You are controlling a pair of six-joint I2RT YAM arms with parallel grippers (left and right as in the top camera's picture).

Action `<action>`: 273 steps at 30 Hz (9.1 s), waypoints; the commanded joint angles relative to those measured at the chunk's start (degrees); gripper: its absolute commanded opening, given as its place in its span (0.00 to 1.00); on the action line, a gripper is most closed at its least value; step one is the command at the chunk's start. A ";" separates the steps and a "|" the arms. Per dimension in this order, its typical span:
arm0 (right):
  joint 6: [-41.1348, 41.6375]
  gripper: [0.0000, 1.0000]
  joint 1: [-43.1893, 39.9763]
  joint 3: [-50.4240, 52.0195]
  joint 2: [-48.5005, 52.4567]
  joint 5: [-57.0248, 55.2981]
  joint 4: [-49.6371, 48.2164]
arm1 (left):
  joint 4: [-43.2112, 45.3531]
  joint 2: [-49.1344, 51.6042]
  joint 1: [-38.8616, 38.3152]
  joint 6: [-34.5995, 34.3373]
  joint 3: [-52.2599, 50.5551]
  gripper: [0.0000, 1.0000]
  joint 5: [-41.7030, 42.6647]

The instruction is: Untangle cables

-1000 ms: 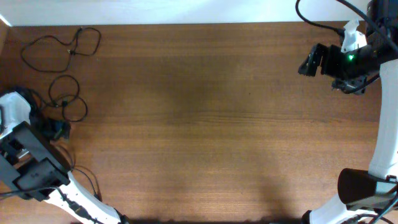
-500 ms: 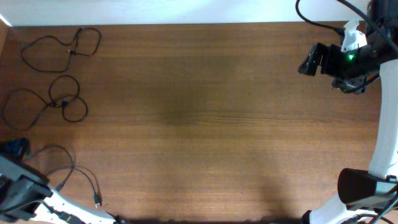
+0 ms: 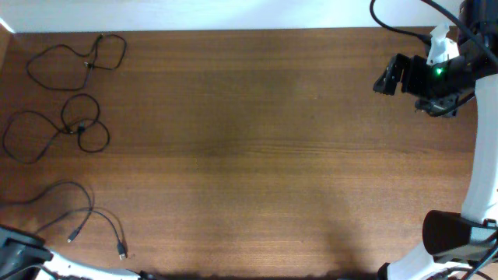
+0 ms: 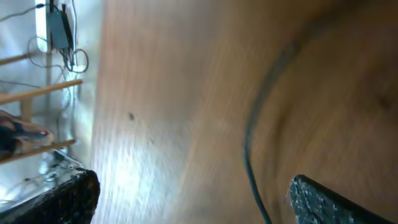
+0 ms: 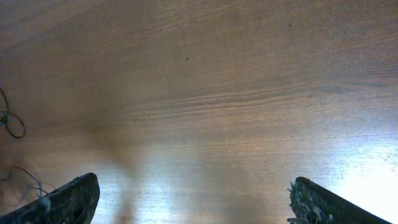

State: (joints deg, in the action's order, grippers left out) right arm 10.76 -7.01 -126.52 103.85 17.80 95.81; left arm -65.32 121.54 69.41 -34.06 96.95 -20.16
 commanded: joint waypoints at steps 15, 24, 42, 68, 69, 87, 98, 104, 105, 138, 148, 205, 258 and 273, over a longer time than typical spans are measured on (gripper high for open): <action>1.70 0.98 0.31 -0.02 0.68 1.46 -0.26 | 13.42 3.56 5.49 14.58 0.52 0.78 13.42; 1.70 0.98 0.31 0.00 0.68 1.44 0.44 | 14.78 6.43 5.49 15.58 0.48 0.51 13.99; 1.68 0.98 0.31 0.00 0.68 1.42 0.68 | 17.75 6.45 3.45 18.60 0.48 0.00 26.71; 1.64 0.98 0.31 0.00 0.68 1.38 1.51 | 12.02 5.31 -0.20 25.90 3.19 0.99 31.56; 1.60 0.98 0.31 -0.02 0.68 1.40 1.51 | 11.28 4.57 -0.20 25.75 3.67 0.99 30.88; -3.10 0.98 0.31 0.66 -19.67 -3.72 1.53 | -2.08 -25.11 -1.18 14.78 4.17 0.99 55.06; -3.04 0.98 0.28 26.86 -45.48 -3.63 -2.84 | -15.04 -32.59 -25.75 23.52 4.15 0.99 58.12; -2.99 0.98 0.28 38.69 -54.99 -3.26 -9.75 | -13.25 -37.75 -46.71 25.68 4.15 0.99 50.60; -2.84 0.98 0.28 39.32 -55.32 -3.26 -9.99 | -14.12 -38.56 -49.37 26.10 4.15 0.99 48.50; -2.86 0.98 0.28 41.62 -50.01 -3.28 -11.85 | -6.27 -104.80 -59.89 29.86 -29.79 0.99 40.04; -2.86 0.98 0.28 41.62 -50.01 -3.28 -11.74 | -23.19 -104.80 -59.89 29.86 -29.79 0.99 40.04; -4.96 0.98 2.64 123.86 -103.67 -1.16 -94.07 | -31.39 -104.80 -59.89 29.86 -29.94 0.99 40.04; -12.26 0.98 4.74 126.20 -103.65 -10.97 -91.73 | -31.39 -104.80 -59.89 29.86 -29.94 0.99 40.02; -12.24 0.98 4.74 126.20 -103.65 -10.97 -91.73 | -31.39 -104.80 -59.89 29.86 -29.94 0.99 40.02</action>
State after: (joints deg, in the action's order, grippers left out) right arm -1.72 -2.57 -0.73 0.89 7.49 3.81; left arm -96.71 16.75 9.69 -5.08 67.16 20.29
